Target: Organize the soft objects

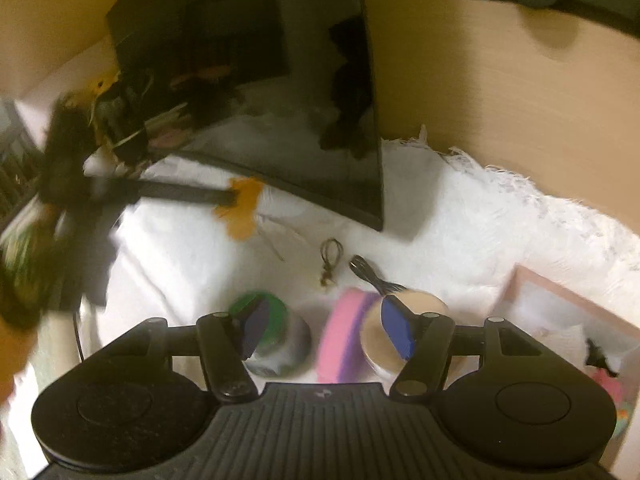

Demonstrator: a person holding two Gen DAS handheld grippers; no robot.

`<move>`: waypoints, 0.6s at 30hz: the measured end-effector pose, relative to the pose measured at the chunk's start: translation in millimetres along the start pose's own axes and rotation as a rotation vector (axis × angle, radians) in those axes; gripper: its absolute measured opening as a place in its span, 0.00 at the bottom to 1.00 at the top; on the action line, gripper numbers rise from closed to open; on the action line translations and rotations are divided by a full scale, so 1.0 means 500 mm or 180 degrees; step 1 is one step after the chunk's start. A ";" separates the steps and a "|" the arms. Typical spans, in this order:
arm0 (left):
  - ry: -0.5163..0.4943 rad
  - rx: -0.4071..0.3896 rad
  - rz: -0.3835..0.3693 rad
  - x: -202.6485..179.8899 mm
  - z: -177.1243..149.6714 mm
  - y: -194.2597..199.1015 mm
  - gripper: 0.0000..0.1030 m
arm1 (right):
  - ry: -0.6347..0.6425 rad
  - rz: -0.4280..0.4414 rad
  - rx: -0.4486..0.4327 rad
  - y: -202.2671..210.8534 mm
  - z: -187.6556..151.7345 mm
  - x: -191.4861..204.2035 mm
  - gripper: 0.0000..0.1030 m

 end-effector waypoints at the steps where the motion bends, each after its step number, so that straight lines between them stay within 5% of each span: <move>1: 0.0091 -0.0056 0.0002 0.017 -0.011 0.016 0.12 | -0.0076 0.0004 0.0086 -0.016 0.017 0.005 0.57; 3: 0.0346 -0.0200 -0.0042 0.054 -0.032 0.048 0.12 | -0.0151 0.0000 0.0242 -0.052 0.044 0.022 0.42; 5: 0.0582 -0.0359 -0.0146 0.077 -0.043 0.079 0.12 | -0.0144 -0.0016 0.0414 -0.098 0.064 0.044 0.38; 10: 0.0905 -0.0646 -0.0316 0.110 -0.091 0.130 0.12 | -0.0086 -0.0274 0.0936 -0.254 0.076 0.089 0.35; 18: 0.1179 -0.0660 -0.0354 0.174 -0.169 0.156 0.10 | -0.0012 -0.0685 0.1295 -0.413 0.052 0.095 0.32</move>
Point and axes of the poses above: each gripper's, at about its wrist camera, not at the fingertips, and y roughly against the way its jaws point, x to its left, z to its top, the point moved 8 cm from there along -y, roughly the way its jaws point, and after that the axes turned 7 degrees about -z, right-handed, at the moved point
